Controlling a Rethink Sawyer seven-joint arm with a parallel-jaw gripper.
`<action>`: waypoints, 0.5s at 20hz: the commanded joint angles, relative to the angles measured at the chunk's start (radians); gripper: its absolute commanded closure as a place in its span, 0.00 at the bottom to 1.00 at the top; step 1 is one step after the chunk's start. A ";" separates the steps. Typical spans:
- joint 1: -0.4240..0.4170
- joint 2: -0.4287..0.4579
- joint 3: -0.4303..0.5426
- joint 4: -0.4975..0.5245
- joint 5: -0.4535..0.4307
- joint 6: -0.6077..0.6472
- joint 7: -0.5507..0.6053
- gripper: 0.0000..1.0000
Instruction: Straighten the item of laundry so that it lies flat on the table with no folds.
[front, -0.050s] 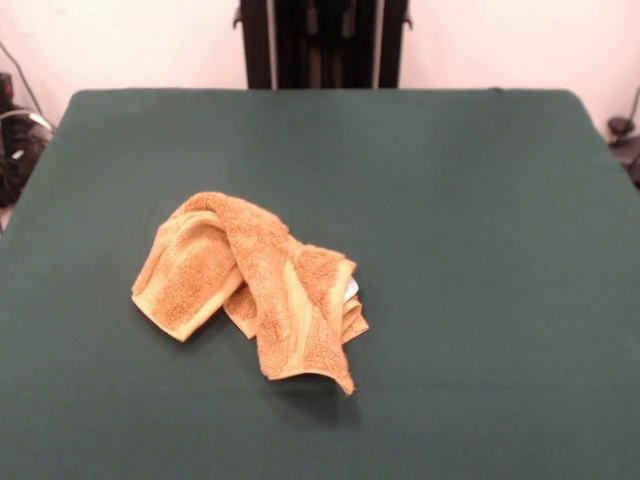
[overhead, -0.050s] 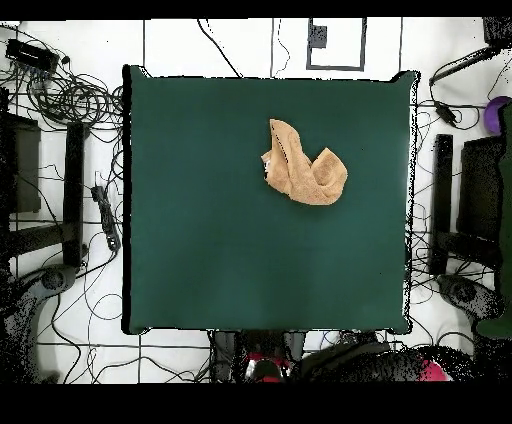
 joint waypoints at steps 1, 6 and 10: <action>0.248 -0.105 0.098 0.174 0.259 0.023 0.436 0.00; 0.395 -0.233 0.201 0.207 0.416 0.117 0.548 0.00; 0.493 -0.311 0.252 0.194 0.522 0.206 0.620 0.00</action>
